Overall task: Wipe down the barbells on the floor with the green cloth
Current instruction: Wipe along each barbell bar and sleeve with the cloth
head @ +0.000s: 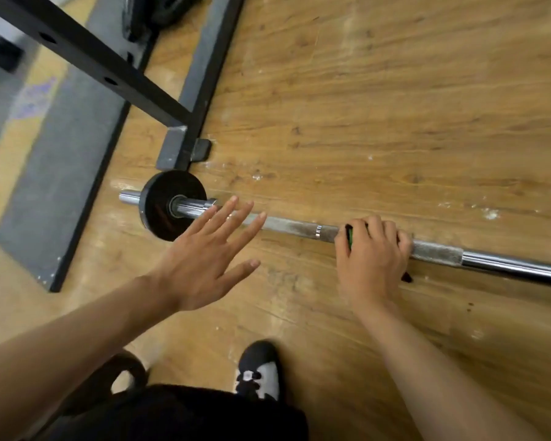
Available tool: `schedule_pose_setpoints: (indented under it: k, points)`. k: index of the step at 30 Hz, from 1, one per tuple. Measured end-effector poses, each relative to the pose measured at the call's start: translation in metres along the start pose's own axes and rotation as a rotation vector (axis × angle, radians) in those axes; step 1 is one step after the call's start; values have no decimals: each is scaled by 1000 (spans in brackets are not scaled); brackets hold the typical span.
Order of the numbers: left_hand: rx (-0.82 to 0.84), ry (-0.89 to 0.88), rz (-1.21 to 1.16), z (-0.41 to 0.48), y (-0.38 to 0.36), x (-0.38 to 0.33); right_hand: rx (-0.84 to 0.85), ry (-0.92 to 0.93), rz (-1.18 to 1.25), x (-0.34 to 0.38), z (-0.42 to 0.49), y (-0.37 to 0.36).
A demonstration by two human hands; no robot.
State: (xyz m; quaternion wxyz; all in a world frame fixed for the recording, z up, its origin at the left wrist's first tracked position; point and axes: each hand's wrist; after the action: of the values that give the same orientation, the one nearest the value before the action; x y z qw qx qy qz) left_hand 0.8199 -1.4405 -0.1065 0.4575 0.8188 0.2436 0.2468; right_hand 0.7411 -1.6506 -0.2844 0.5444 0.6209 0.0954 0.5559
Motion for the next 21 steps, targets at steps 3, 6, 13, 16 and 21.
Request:
schedule_pose_setpoints:
  k: [3, 6, 13, 16, 21]
  points:
    - [14, -4, 30, 5, -7, 16, -67, 25, -36, -3, 4, -6]
    - [-30, 7, 30, 27, -36, 34, -165, 66, -71, -7, 7, -15]
    - [-202, -15, -18, 62, -99, 105, -203, 90, -159, -12, 11, -18]
    - [-296, -9, -64, 82, -120, 145, -216, -121, -90, 3, 17, -19]
    - [-473, -42, -339, 107, -160, 172, -227, -191, 163, 91, 32, -26]
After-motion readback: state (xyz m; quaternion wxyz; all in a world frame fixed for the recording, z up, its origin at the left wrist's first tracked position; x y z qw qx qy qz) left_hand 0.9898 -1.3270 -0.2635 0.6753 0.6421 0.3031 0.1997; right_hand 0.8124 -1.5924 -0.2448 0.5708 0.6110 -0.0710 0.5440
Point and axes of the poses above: each hand's wrist, its own z-axis towards the middle knuckle, its own y-axis out of the back of the hand, x = y × z
